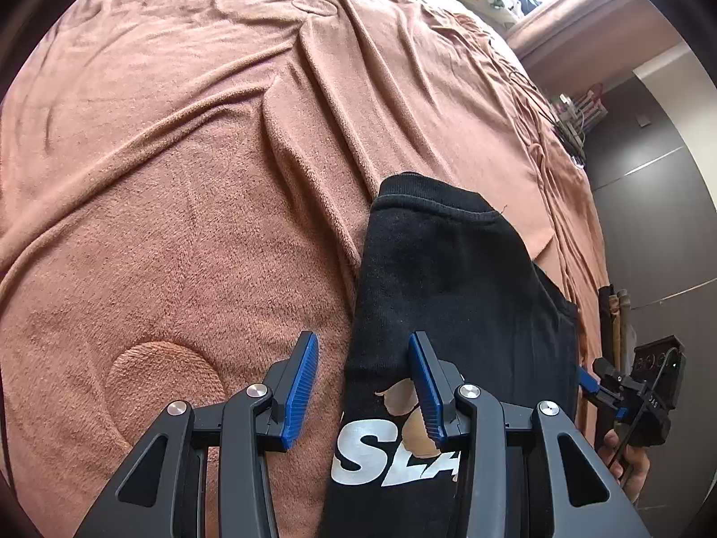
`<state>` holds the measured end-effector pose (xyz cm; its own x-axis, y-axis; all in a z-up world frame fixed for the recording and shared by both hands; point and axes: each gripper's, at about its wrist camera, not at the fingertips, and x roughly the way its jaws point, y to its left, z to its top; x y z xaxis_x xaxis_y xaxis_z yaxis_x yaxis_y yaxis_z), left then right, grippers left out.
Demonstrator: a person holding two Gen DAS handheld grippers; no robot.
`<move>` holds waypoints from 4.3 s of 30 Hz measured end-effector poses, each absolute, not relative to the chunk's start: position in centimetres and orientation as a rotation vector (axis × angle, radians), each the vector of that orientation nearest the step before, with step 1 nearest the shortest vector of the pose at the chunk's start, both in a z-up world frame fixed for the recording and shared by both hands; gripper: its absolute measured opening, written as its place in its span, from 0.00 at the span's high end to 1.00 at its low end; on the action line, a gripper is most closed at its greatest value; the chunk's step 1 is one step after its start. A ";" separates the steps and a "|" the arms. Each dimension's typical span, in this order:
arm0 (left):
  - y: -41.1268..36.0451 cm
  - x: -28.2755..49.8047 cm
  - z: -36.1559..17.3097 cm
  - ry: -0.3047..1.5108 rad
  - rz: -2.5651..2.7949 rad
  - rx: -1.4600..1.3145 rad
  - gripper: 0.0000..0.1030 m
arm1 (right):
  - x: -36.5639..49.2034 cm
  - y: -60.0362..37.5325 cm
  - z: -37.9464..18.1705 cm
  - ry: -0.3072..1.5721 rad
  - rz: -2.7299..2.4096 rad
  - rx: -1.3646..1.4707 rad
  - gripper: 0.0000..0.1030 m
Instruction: Fold small clothes
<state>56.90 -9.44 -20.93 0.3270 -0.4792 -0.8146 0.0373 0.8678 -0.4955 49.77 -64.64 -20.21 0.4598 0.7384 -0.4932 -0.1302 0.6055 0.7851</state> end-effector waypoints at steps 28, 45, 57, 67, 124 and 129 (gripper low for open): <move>-10.0 58.1 -20.0 1.149 -0.459 -0.436 0.57 | 54.9 -64.9 -23.6 0.962 0.763 0.793 0.63; -9.9 59.7 -21.5 1.170 -0.521 -0.491 0.64 | 56.4 -63.4 -24.3 1.006 0.792 0.716 0.68; -10.1 61.3 -22.7 1.181 -0.529 -0.533 0.66 | 54.9 -63.9 -24.1 0.972 0.794 0.721 0.86; -10.5 61.0 -21.9 1.163 -0.540 -0.524 0.91 | 54.7 -62.3 -22.8 0.973 0.729 0.701 0.87; -0.1 35.7 6.1 0.547 -0.597 -0.495 0.94 | 22.6 -59.0 -0.8 0.409 0.781 0.330 0.88; 3.7 33.9 6.8 0.508 -0.543 -0.508 0.94 | 22.3 -56.0 -0.1 0.401 0.837 0.294 0.88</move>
